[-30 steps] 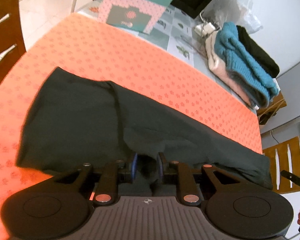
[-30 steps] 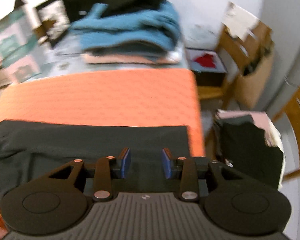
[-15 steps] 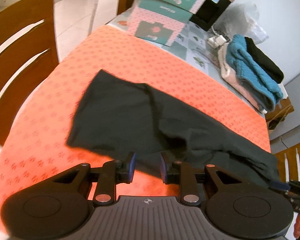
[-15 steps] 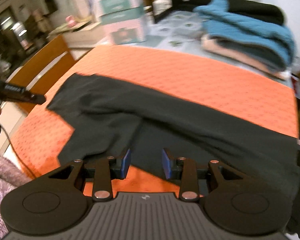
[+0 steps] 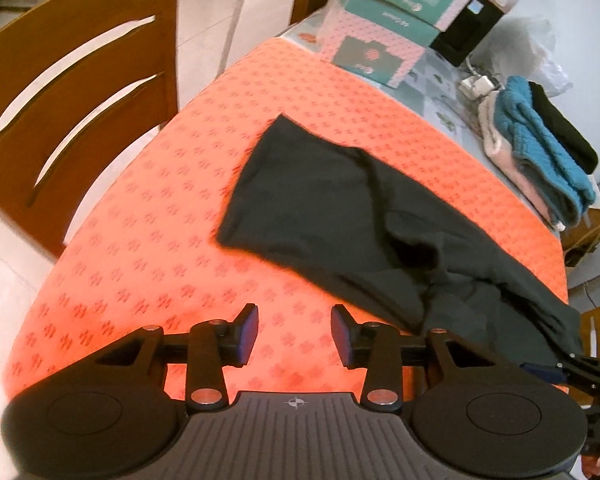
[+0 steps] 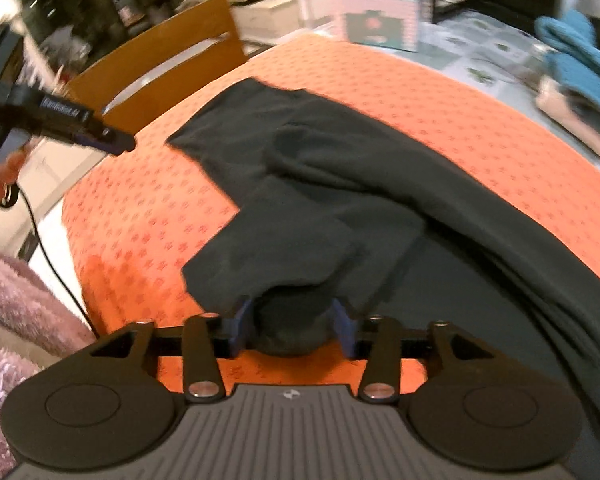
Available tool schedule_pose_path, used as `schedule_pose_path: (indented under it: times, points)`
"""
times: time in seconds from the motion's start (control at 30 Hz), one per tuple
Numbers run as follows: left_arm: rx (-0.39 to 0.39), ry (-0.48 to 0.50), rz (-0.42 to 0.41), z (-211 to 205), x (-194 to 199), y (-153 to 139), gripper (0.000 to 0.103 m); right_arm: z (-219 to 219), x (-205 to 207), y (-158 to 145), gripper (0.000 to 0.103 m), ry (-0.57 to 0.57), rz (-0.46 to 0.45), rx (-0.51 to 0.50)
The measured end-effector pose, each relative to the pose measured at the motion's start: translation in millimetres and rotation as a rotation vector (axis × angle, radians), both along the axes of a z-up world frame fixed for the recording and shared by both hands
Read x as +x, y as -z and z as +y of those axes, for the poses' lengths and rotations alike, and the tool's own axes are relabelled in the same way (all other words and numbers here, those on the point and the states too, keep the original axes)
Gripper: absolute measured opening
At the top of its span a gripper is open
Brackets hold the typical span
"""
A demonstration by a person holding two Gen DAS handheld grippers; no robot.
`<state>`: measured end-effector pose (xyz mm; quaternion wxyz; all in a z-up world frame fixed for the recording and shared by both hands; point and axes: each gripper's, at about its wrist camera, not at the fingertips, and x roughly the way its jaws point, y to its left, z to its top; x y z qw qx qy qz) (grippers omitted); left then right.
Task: Fold clothes
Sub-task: 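Grasp the end of the folded black shirt with the right gripper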
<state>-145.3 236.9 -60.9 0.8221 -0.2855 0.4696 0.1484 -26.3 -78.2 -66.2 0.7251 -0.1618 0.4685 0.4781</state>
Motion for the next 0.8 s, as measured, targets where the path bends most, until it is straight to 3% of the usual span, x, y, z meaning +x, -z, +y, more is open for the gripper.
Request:
schedule_pose_path:
  times: [0.27, 0.33, 0.37, 0.4, 0.53, 0.8]
  points:
    - [0.009, -0.008, 0.003, -0.8, -7.4, 3.4, 0.049, 45.9, -26.6, 29.8, 0.059, -0.157, -0.023, -0.087]
    - [0.013, -0.003, 0.002, -1.9, -7.2, 3.7, 0.049, 52.1, -33.3, 39.2, 0.054, -0.168, -0.049, -0.127]
    - [0.012, -0.002, 0.001, -2.0, -7.0, 4.2, 0.050, 52.1, -34.5, 38.8, 0.035, -0.163, -0.047, -0.127]
    - [0.011, -0.002, 0.002, -2.1, -6.7, 4.8, 0.050, 50.8, -34.9, 36.2, 0.009, -0.153, -0.039, -0.117]
    - [0.006, 0.003, 0.002, -2.5, -5.6, 7.3, 0.050, 45.7, -36.4, 25.7, 0.009, -0.115, -0.008, -0.081]
    - [-0.007, 0.014, -0.005, -2.7, 9.9, 13.8, 0.050, 15.0, -39.7, -40.9, 0.009, -0.107, 0.033, 0.038]
